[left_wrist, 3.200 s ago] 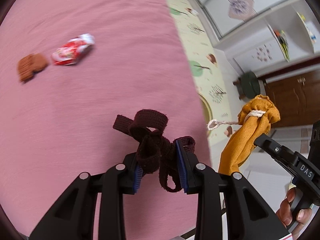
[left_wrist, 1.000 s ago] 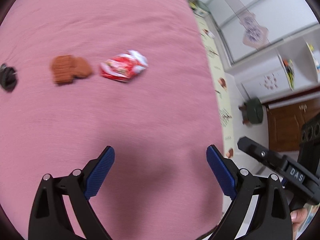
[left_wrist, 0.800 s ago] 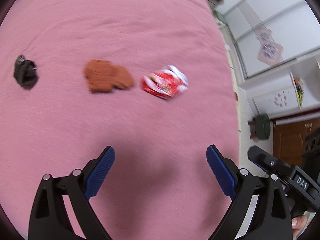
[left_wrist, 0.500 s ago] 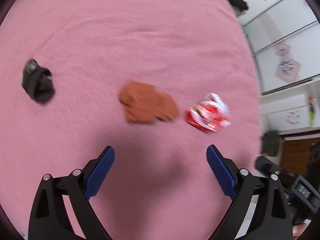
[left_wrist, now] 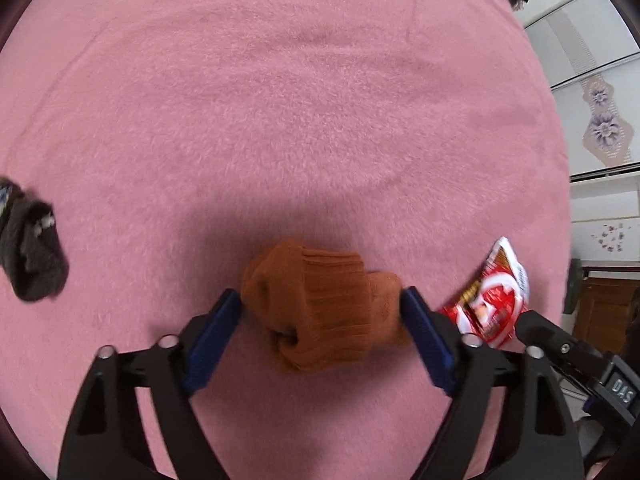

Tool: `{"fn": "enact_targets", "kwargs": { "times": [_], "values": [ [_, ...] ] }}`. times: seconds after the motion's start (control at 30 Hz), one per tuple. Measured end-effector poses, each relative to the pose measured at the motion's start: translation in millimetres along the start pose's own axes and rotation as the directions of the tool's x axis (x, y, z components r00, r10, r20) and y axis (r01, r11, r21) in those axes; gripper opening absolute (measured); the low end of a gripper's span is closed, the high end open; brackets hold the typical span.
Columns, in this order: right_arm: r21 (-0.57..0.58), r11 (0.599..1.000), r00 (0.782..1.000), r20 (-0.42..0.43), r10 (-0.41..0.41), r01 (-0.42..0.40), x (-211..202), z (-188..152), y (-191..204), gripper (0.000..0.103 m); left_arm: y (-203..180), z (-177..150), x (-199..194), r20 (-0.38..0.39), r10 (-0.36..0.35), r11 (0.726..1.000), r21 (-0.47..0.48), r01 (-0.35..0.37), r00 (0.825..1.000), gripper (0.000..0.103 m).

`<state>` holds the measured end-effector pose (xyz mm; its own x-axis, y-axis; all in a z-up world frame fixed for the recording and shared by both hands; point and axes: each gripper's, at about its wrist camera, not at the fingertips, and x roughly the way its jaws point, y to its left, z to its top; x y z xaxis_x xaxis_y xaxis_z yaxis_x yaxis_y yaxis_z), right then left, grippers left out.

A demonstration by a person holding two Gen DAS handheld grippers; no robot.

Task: Collect trash
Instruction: 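Grasp the red snack wrapper with the right tool, then carry the orange sock and red wrapper to the gold bin and release both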

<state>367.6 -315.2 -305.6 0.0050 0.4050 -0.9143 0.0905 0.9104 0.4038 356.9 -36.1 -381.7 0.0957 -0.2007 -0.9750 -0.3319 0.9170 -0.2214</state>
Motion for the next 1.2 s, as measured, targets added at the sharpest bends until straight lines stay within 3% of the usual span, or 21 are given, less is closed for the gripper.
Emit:
{"fn": "enact_targets", "kwargs": {
  "times": [0.03,0.1,0.17,0.27,0.47,0.67,0.93,1.2],
  "values": [
    [0.001,1.0,1.0,-0.024,-0.02,0.02,6,3,1,0.058,-1,1,2,0.001,0.014,1.0,-0.003,-0.014,1.0,0.075],
    [-0.012,0.998,0.995,-0.079,-0.06,0.059,18,7,5,0.03,-4,2,5,0.001,0.049,0.999,-0.017,-0.049,0.999,0.072],
    [0.002,0.998,0.995,-0.079,-0.058,0.058,21,7,7,0.025,-10,0,5,0.013,0.088,0.996,-0.007,-0.088,0.996,0.065],
    [-0.016,0.998,0.997,-0.046,-0.062,0.061,16,4,12,0.017,-16,-6,1,0.035,0.1,0.995,-0.003,-0.1,0.994,0.045],
    [-0.008,1.0,0.999,-0.035,-0.025,0.025,-3,-4,-1,0.012,-9,-20,-8,0.023,0.044,0.998,-0.045,-0.043,0.999,0.034],
    [-0.034,0.999,1.0,-0.018,-0.016,0.016,-30,-24,-13,0.011,-9,-48,-18,-0.002,-0.066,0.993,-0.1,0.066,0.998,0.033],
    [-0.032,0.999,1.0,0.008,-0.03,0.03,-66,-65,-53,0.011,-52,-97,-29,-0.034,-0.097,0.995,-0.009,0.097,0.995,0.034],
    [0.029,0.999,0.998,0.061,-0.03,0.028,-115,-109,-108,0.011,-130,-144,-39,-0.068,-0.135,0.984,0.106,0.141,0.989,0.034]
  ]
}}
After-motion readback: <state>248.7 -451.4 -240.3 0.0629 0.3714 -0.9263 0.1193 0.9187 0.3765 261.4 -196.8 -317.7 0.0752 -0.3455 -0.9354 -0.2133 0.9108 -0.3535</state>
